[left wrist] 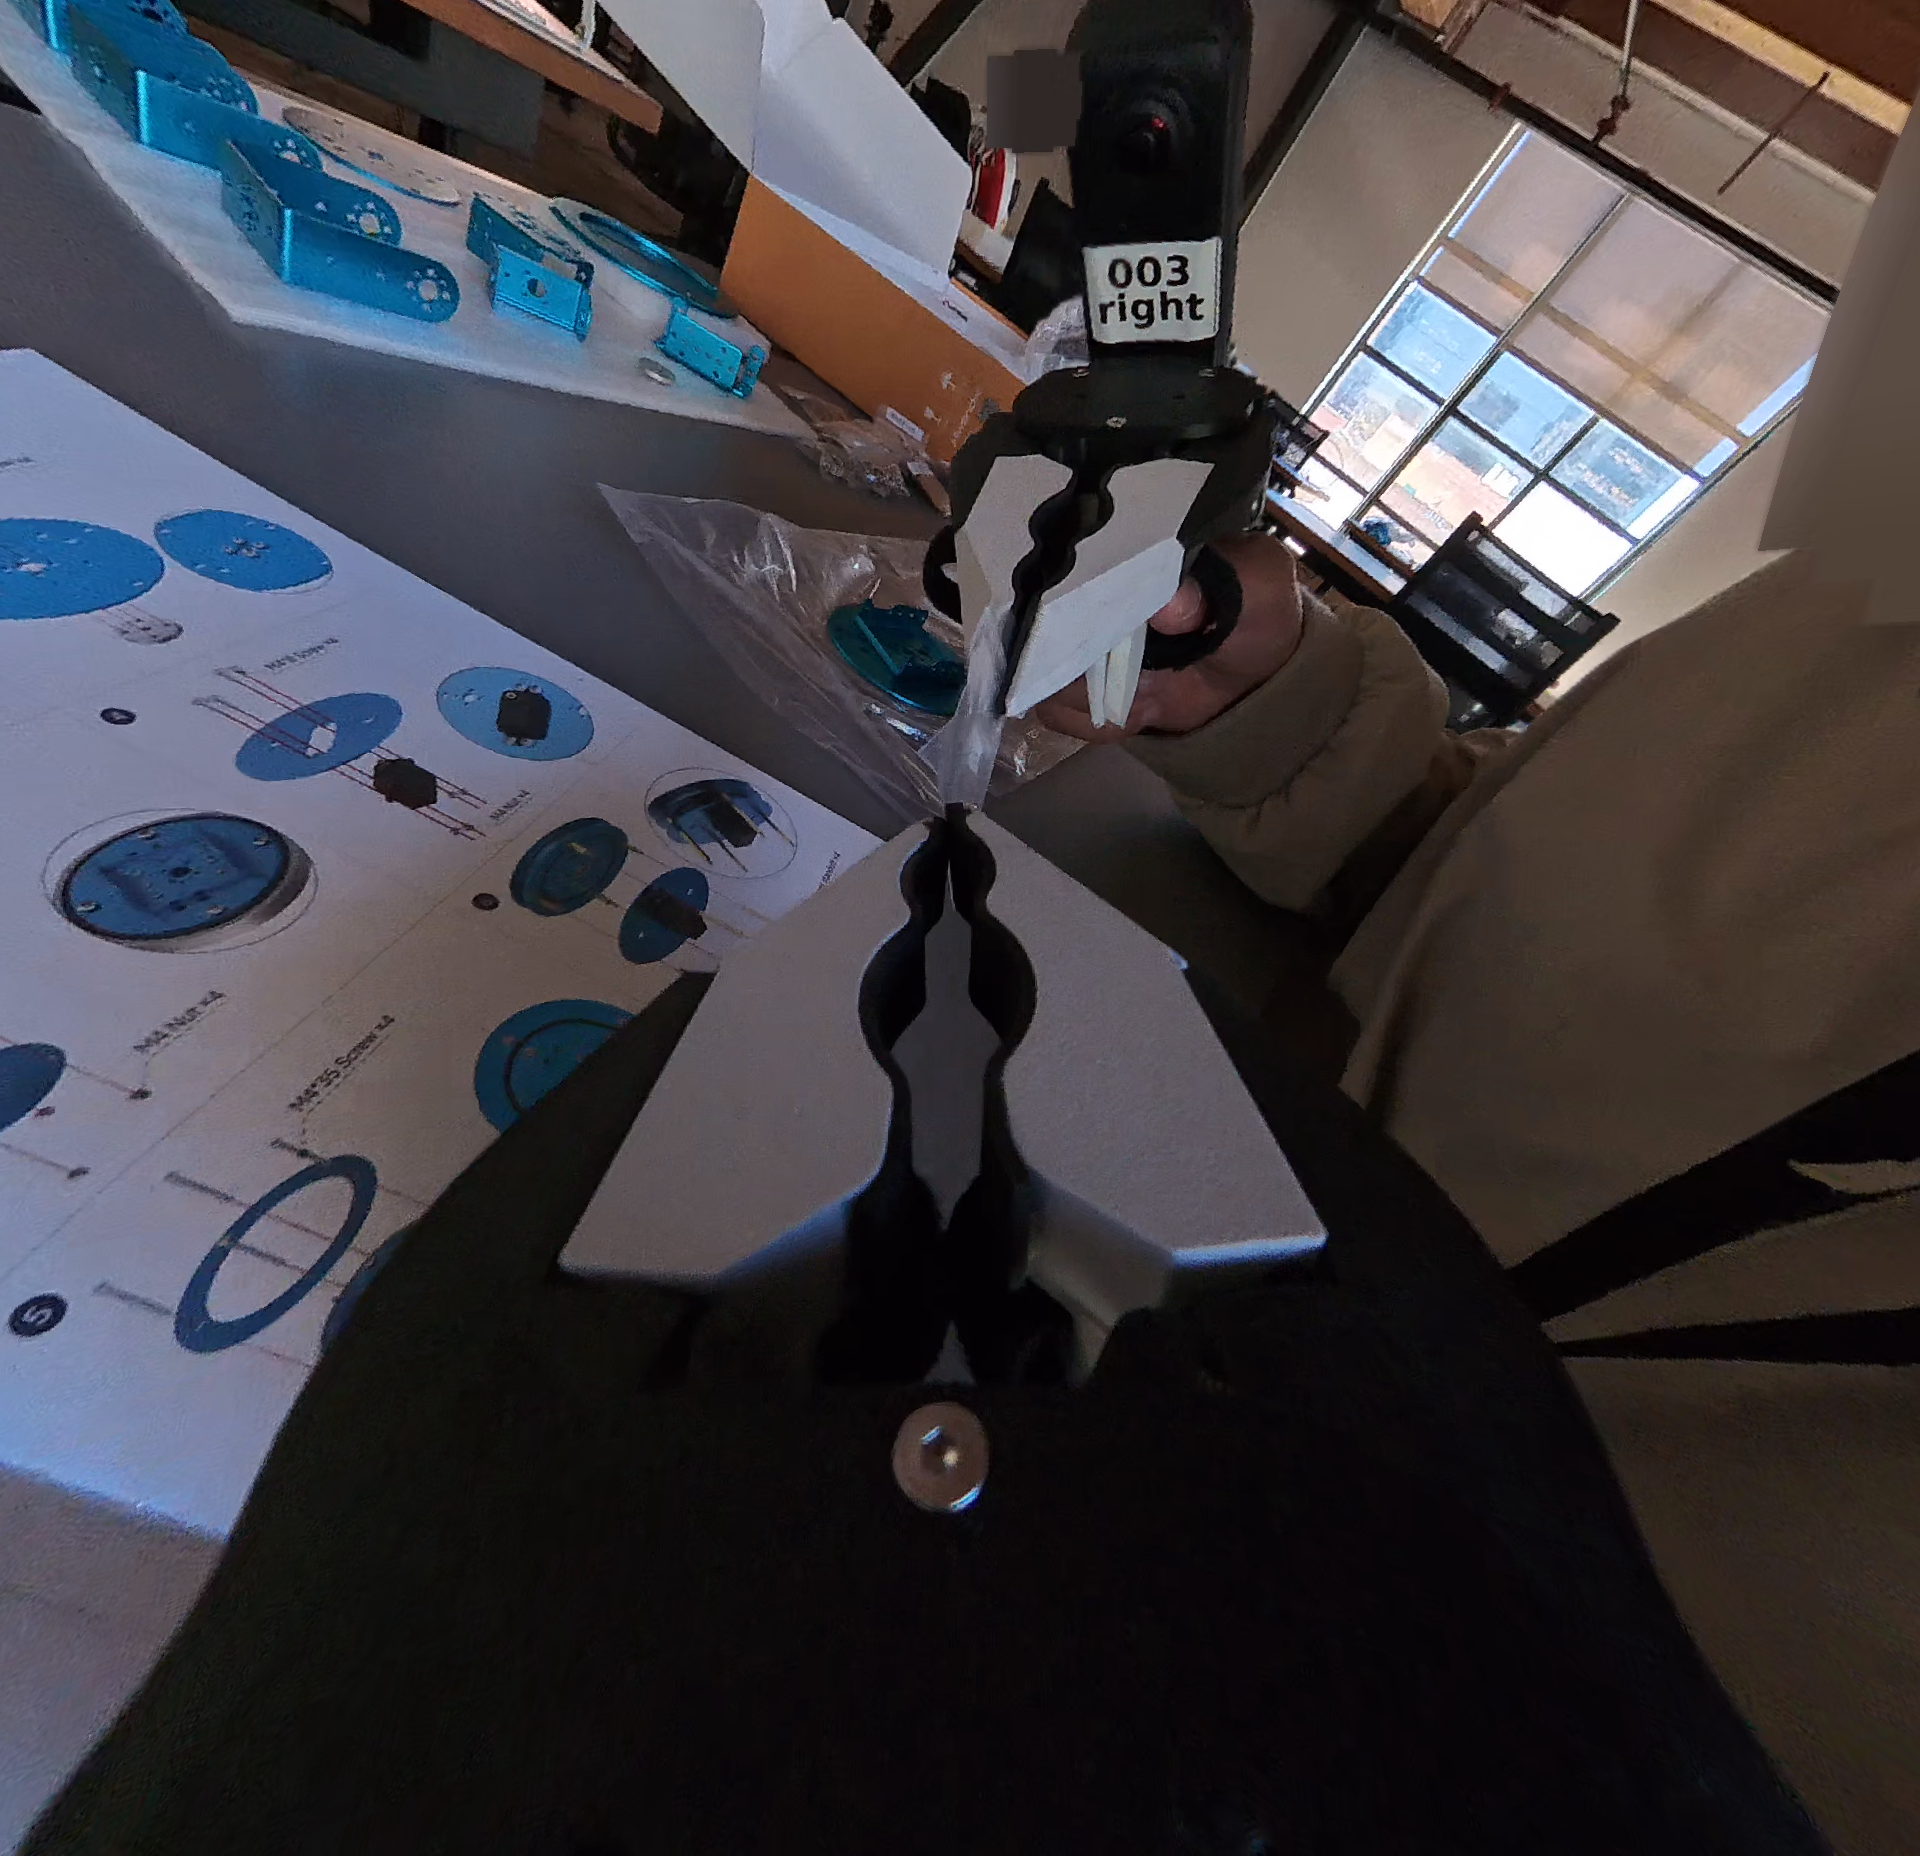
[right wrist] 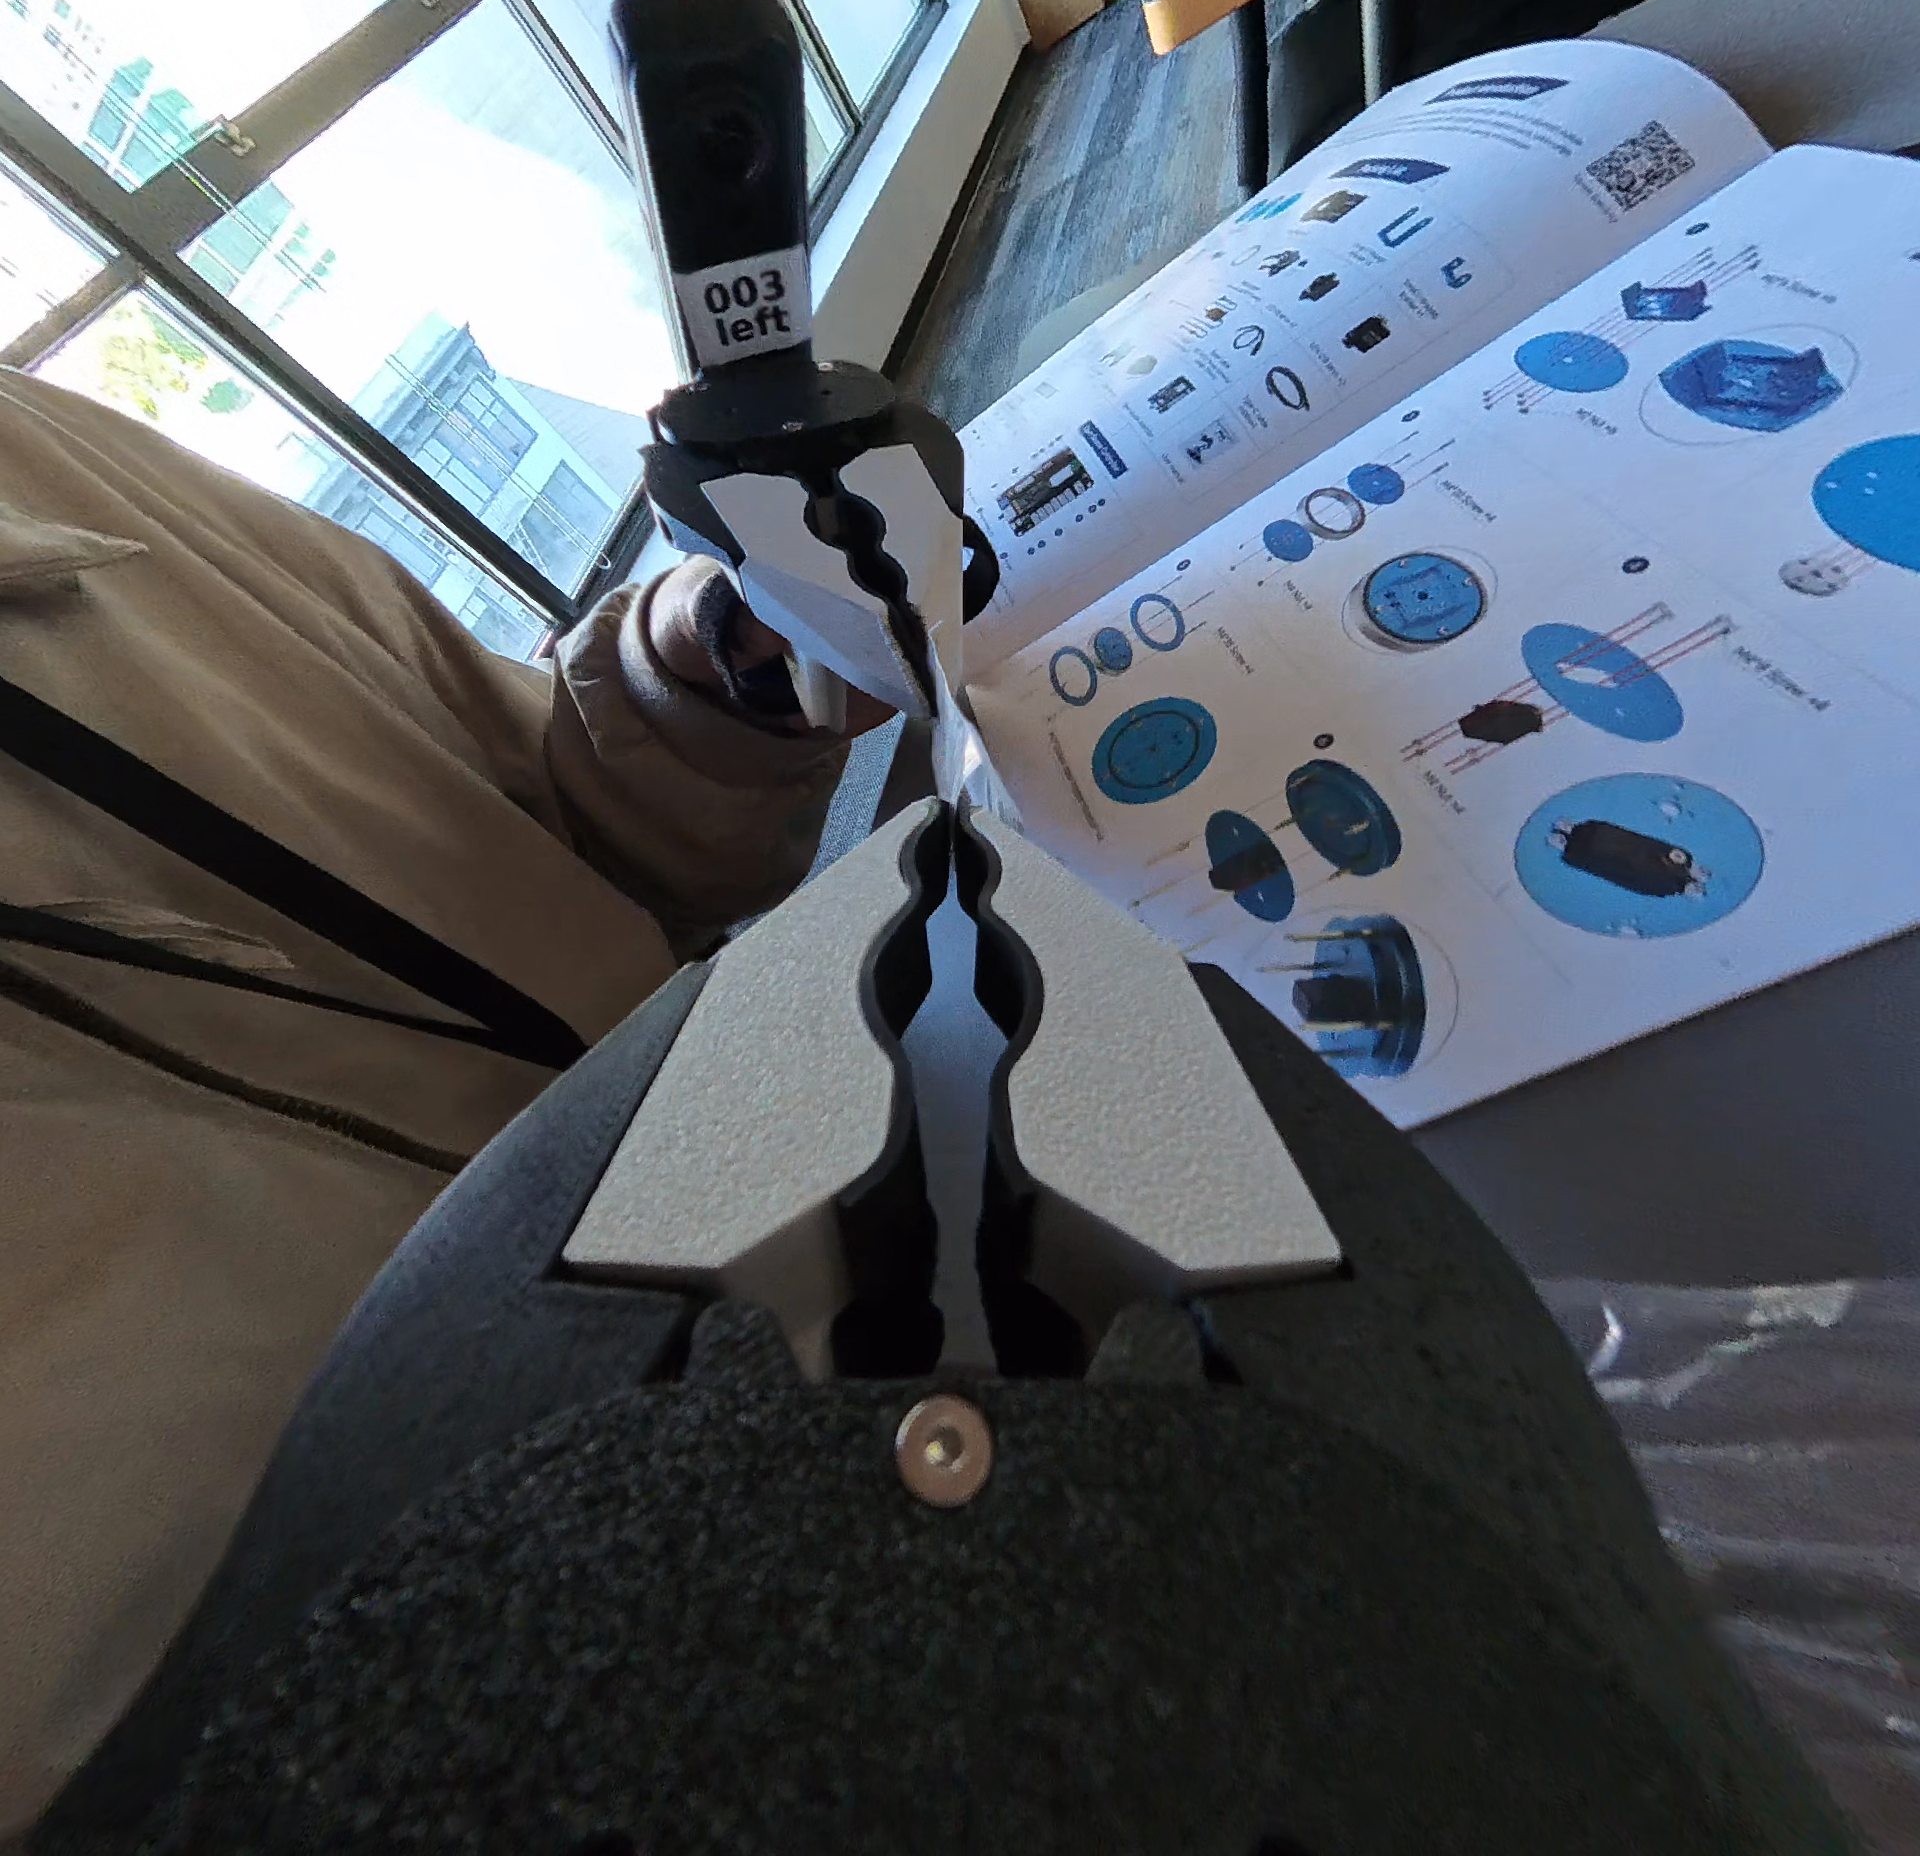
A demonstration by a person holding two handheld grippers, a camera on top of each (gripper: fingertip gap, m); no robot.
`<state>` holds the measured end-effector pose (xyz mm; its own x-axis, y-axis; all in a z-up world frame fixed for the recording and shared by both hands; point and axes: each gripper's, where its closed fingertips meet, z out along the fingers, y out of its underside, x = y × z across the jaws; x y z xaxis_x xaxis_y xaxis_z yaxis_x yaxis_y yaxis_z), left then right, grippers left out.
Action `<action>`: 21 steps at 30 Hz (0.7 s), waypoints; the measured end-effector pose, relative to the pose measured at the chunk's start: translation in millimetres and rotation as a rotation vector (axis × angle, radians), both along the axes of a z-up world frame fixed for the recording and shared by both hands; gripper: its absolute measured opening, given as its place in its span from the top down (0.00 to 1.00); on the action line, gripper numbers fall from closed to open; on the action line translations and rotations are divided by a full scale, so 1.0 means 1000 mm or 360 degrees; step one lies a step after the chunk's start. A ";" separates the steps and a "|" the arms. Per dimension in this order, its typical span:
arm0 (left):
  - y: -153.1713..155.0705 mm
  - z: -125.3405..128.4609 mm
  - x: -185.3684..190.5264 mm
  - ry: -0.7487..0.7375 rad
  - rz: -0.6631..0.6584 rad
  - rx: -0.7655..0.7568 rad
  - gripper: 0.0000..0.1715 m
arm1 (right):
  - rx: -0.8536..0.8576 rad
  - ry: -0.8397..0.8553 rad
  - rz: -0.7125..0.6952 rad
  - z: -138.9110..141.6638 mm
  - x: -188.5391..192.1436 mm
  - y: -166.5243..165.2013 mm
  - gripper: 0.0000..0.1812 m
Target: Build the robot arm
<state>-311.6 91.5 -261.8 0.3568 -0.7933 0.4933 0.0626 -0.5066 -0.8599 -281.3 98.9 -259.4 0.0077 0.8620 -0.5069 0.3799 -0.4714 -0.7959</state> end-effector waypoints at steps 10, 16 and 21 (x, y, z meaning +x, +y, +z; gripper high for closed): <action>-0.009 0.002 -0.011 -0.0050 -0.0096 0.0015 1.00 | -0.0032 0.0037 0.0051 -0.004 -0.011 -0.008 1.00; -0.002 0.005 -0.004 -0.0078 -0.0178 -0.0044 1.00 | -0.0013 0.0043 0.0005 0.000 -0.004 -0.003 1.00; -0.003 0.016 0.011 0.0000 -0.0189 -0.0084 1.00 | 0.0012 0.0081 -0.0039 0.008 0.011 -0.004 1.00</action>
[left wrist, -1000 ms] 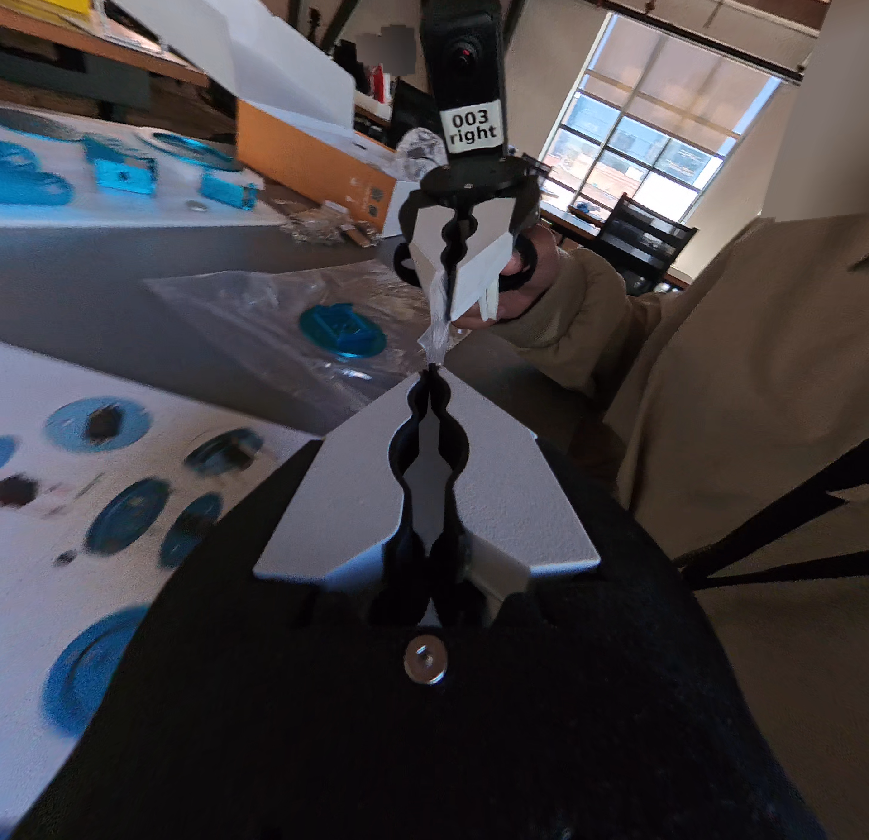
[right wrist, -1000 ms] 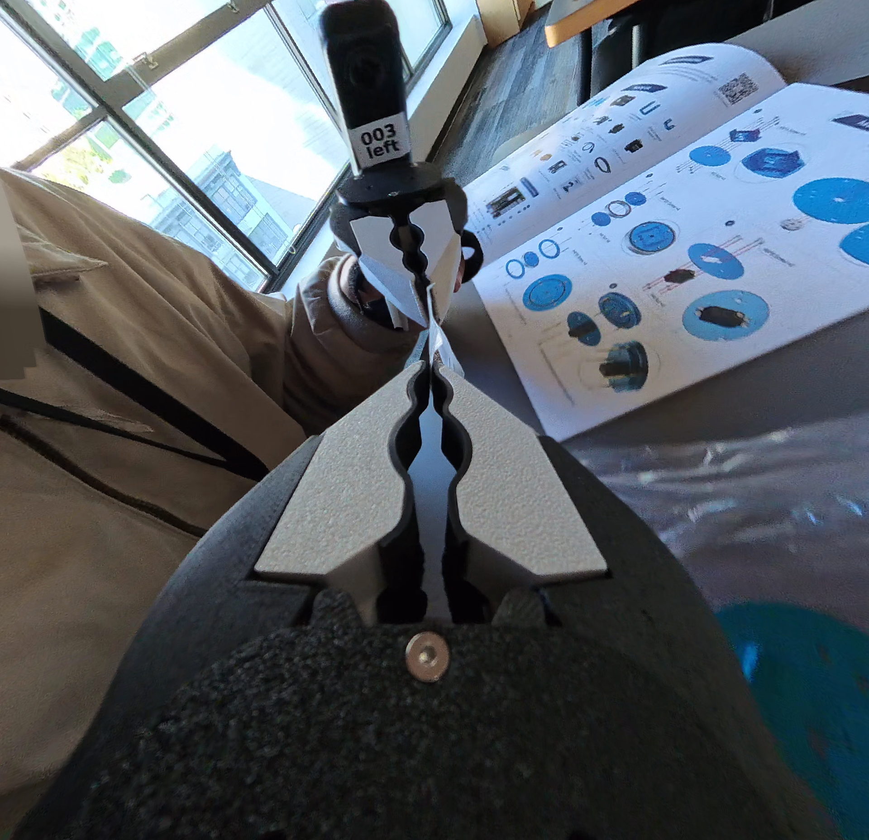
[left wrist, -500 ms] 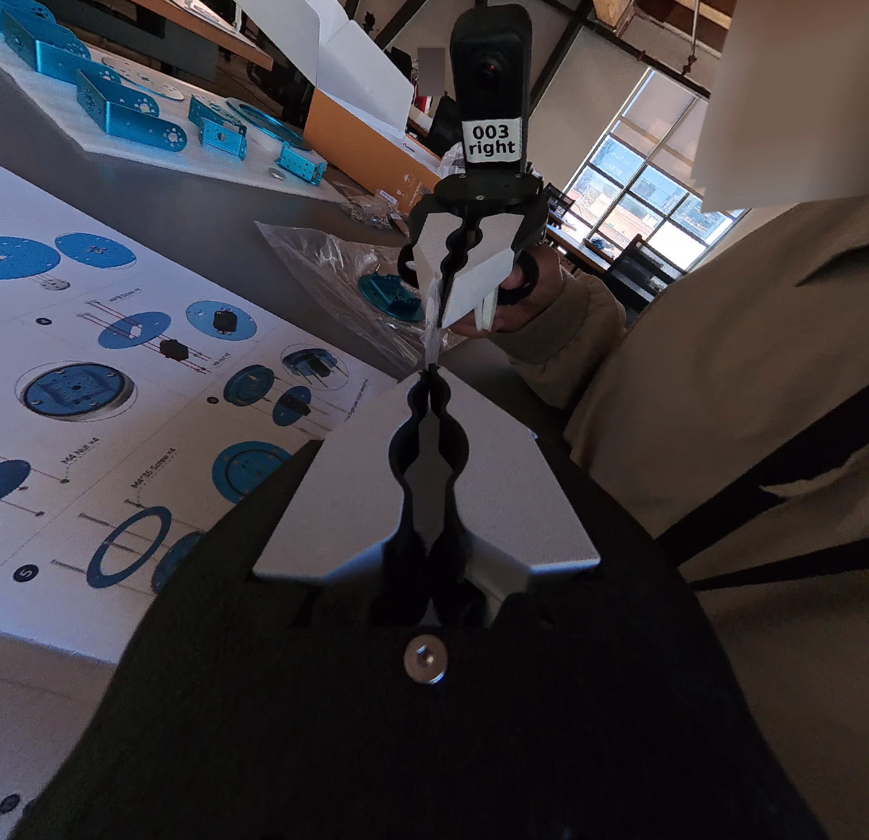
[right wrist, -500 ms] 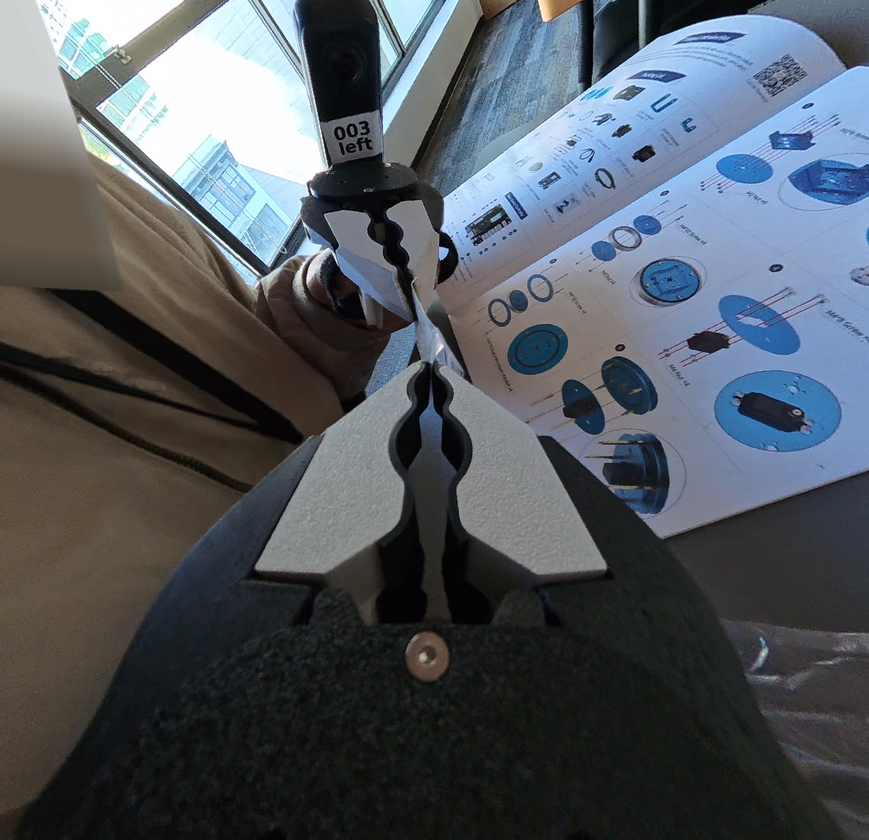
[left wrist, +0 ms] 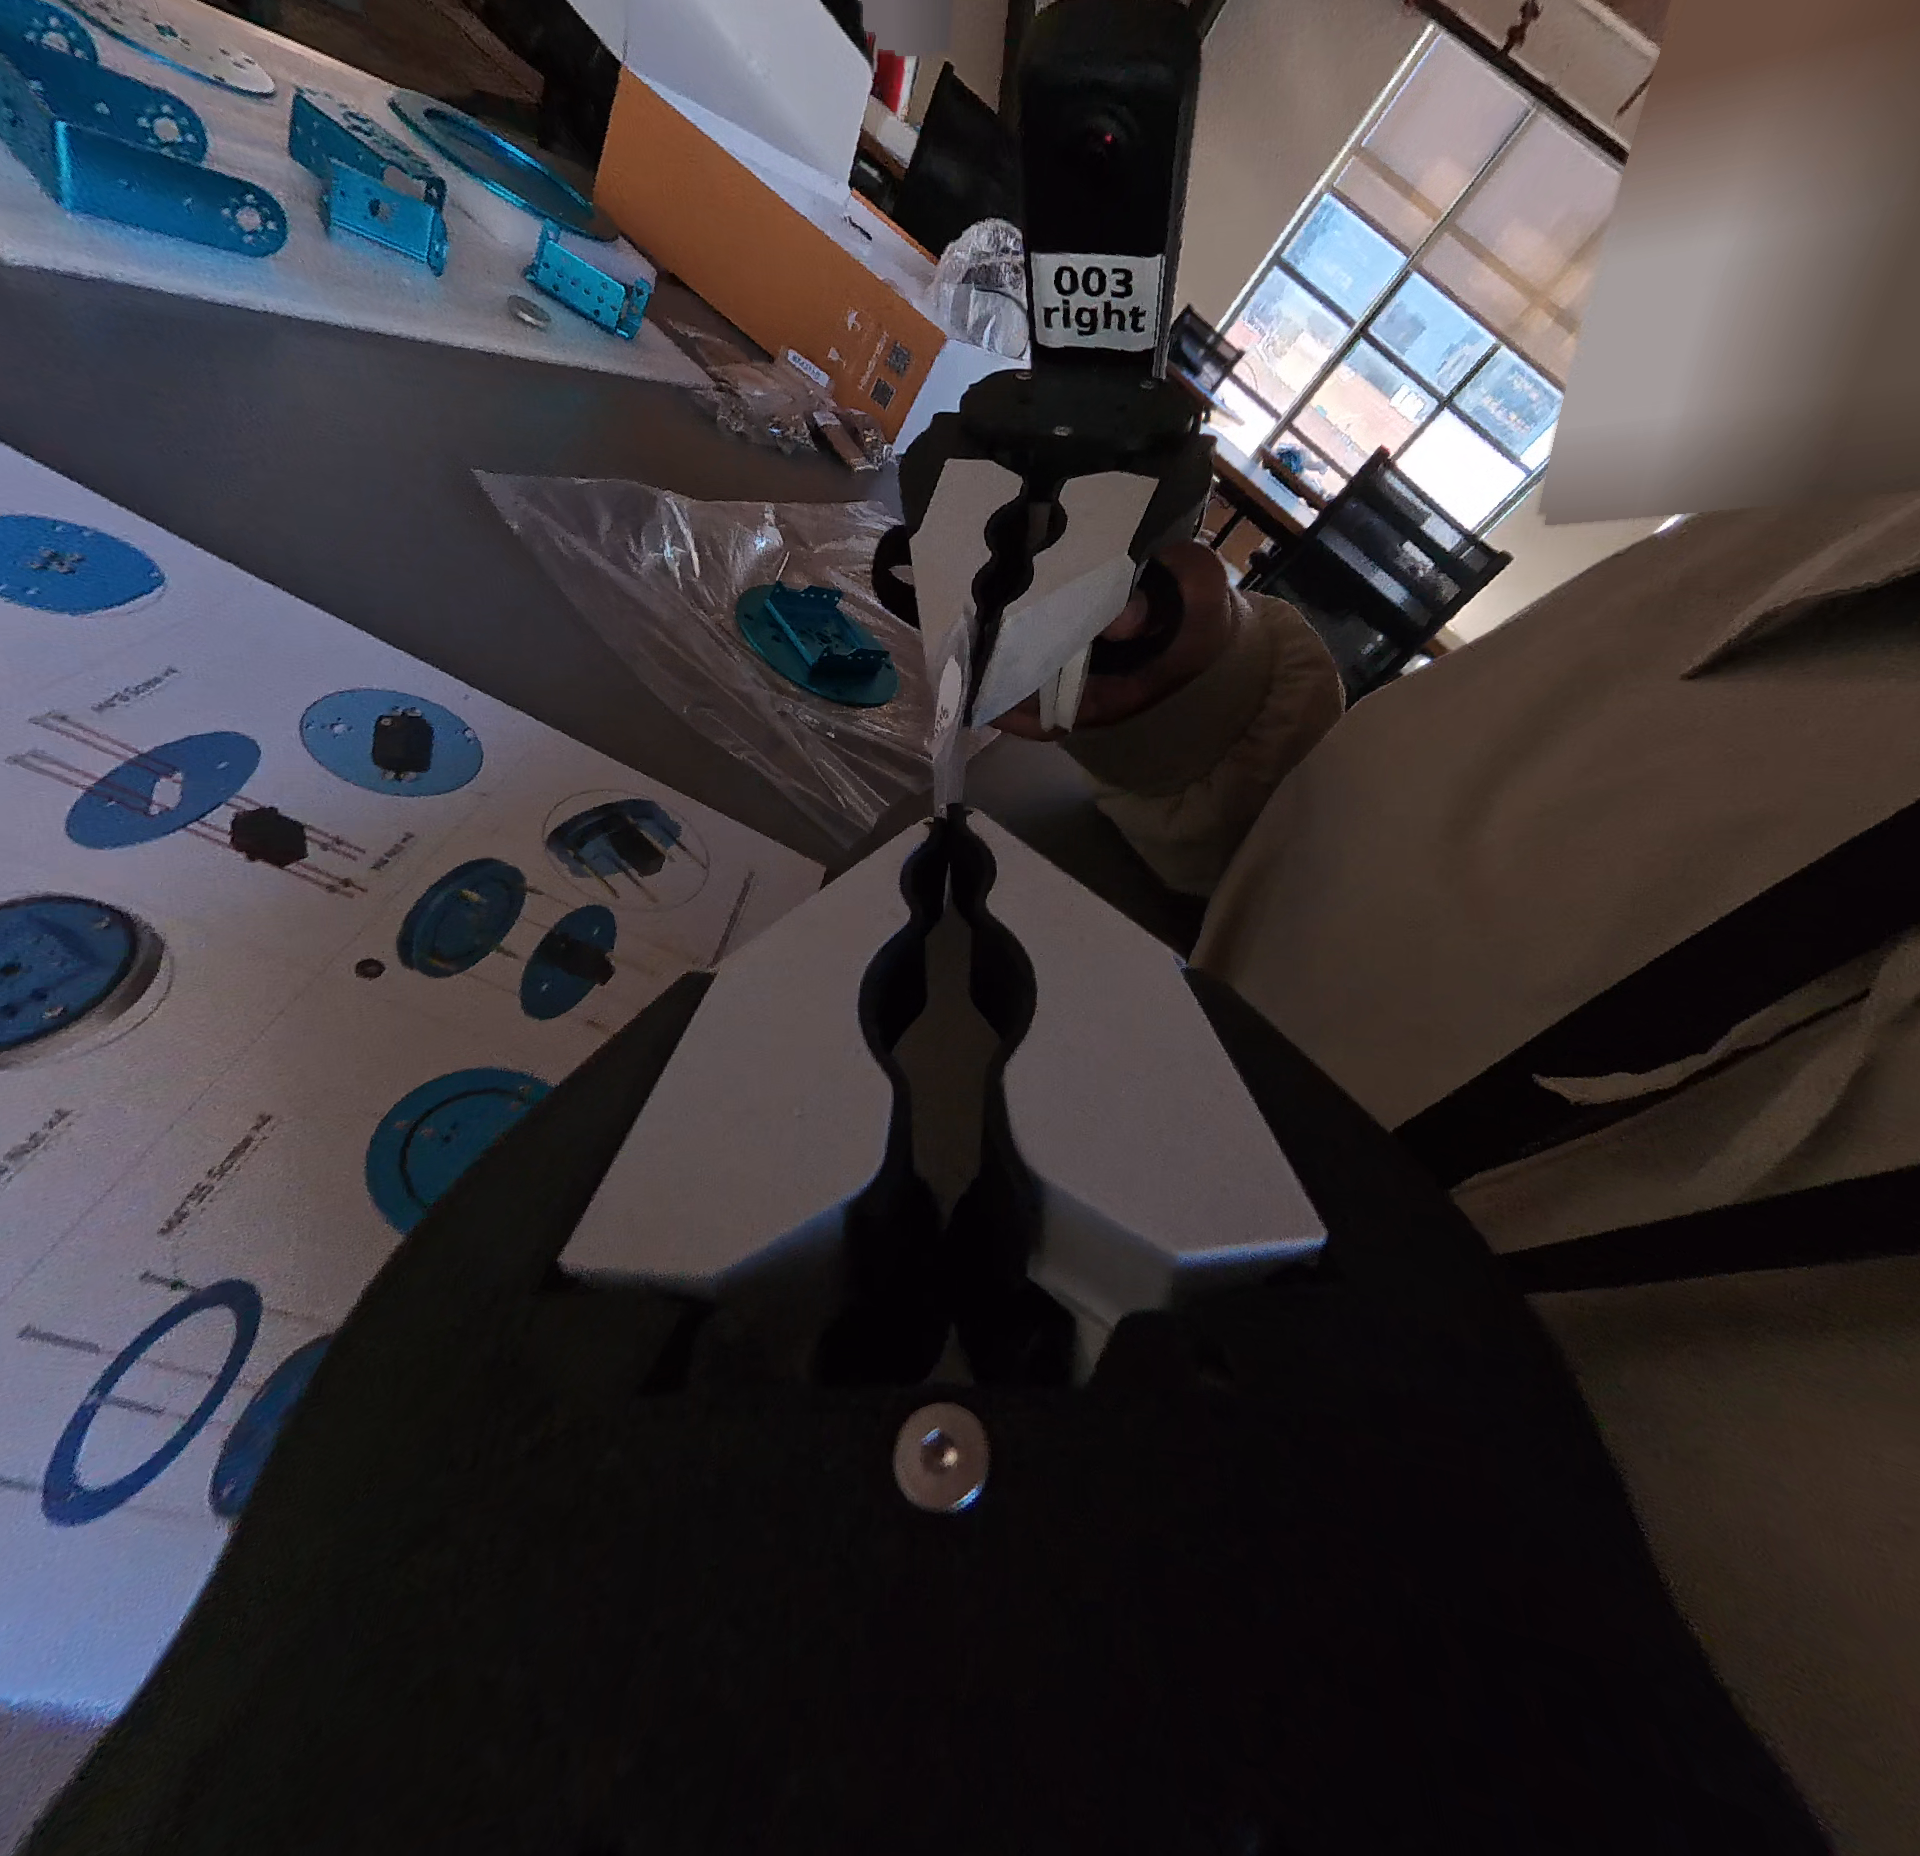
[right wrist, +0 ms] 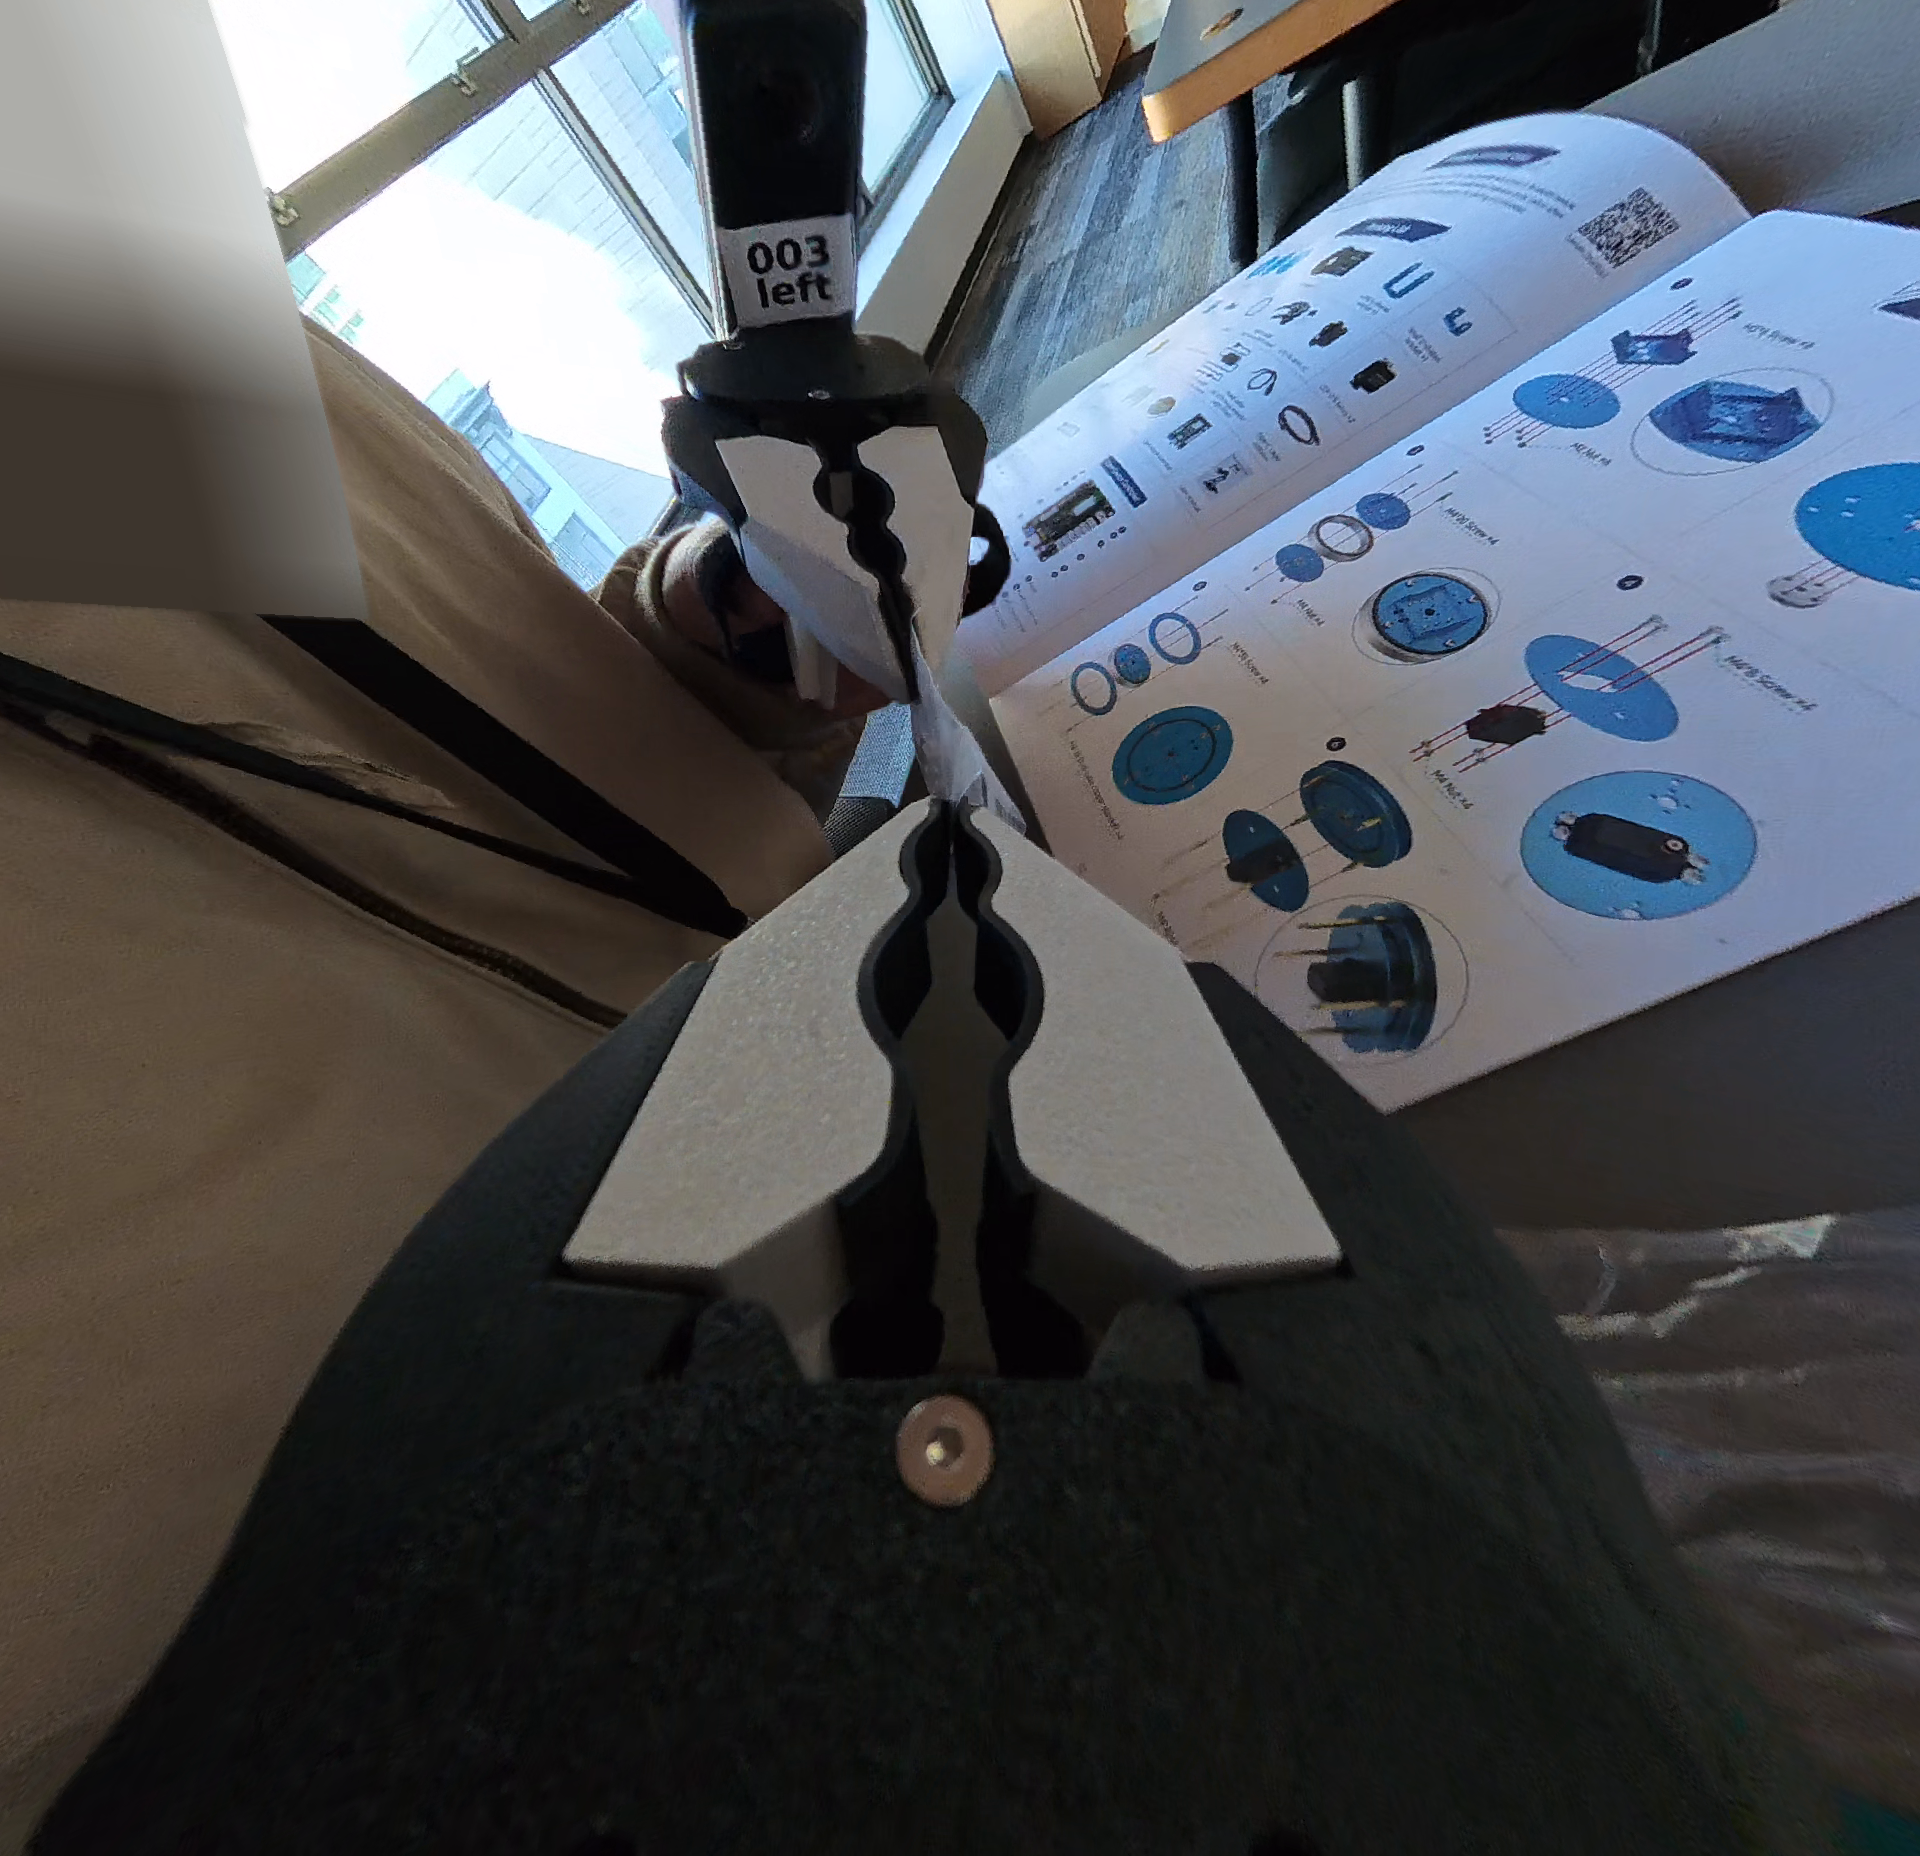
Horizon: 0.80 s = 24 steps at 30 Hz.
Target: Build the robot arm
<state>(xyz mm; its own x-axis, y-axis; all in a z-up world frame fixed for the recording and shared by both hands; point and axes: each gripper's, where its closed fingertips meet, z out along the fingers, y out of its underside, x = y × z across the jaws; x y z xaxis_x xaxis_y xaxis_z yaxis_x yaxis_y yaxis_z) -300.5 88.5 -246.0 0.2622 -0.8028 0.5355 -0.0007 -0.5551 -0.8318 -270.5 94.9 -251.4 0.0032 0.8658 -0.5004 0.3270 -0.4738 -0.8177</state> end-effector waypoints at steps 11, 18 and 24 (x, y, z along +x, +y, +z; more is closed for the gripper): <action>-0.012 -0.003 0.041 -0.0060 -0.0026 0.0073 1.00 | 0.0019 0.0042 -0.0034 0.000 0.041 -0.013 1.00; -0.015 -0.006 0.057 -0.0072 -0.0014 0.0064 1.00 | -0.0019 0.0059 -0.0073 -0.005 0.054 -0.010 1.00; -0.021 -0.006 0.058 -0.0096 0.0028 0.0129 1.00 | 0.0009 0.0057 -0.0063 -0.003 0.055 -0.015 1.00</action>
